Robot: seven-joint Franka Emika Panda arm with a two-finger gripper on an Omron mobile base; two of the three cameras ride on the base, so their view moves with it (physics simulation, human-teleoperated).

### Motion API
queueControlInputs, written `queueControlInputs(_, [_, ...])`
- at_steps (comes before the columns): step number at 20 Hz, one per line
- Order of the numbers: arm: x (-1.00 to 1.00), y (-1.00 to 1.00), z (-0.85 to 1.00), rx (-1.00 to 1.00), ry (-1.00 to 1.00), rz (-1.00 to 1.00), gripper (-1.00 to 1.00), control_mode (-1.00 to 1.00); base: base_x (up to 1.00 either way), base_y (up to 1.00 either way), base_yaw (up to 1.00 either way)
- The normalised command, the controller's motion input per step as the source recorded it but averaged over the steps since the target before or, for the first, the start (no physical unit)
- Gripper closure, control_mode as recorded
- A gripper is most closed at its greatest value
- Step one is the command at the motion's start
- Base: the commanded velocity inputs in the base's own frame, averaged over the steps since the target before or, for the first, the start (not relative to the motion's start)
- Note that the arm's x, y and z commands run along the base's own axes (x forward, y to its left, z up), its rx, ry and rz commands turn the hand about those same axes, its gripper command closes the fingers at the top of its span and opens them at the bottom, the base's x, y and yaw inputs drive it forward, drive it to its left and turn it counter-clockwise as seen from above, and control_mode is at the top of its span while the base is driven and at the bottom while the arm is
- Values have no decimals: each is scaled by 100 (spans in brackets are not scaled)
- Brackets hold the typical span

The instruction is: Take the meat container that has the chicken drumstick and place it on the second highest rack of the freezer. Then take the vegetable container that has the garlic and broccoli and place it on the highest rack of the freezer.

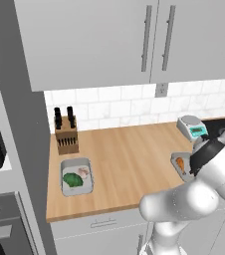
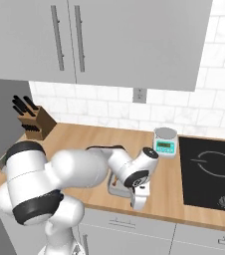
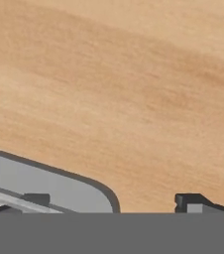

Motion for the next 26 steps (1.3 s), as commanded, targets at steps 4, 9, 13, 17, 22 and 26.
queueControlInputs(4, [2, 30, -38, 0, 7, -1, 100, -100, 0, 0, 0])
queueControlInputs(9, [0, 33, -30, 0, 1, 0, 100, -100, 0, 0, 0])
queueControlInputs(13, [-8, 33, -11, 5, 0, 0, 100, -100, 0, 0, 0])
queueControlInputs(17, [-38, 8, 23, 3, -10, 0, 100, -100, 0, 0, 0])
queueControlInputs(22, [-52, 12, 83, 0, -30, 0, 100, -100, 0, 0, 0])
queueControlInputs(26, [-16, 36, 100, 0, -35, 0, 100, -100, 0, 0, 0])
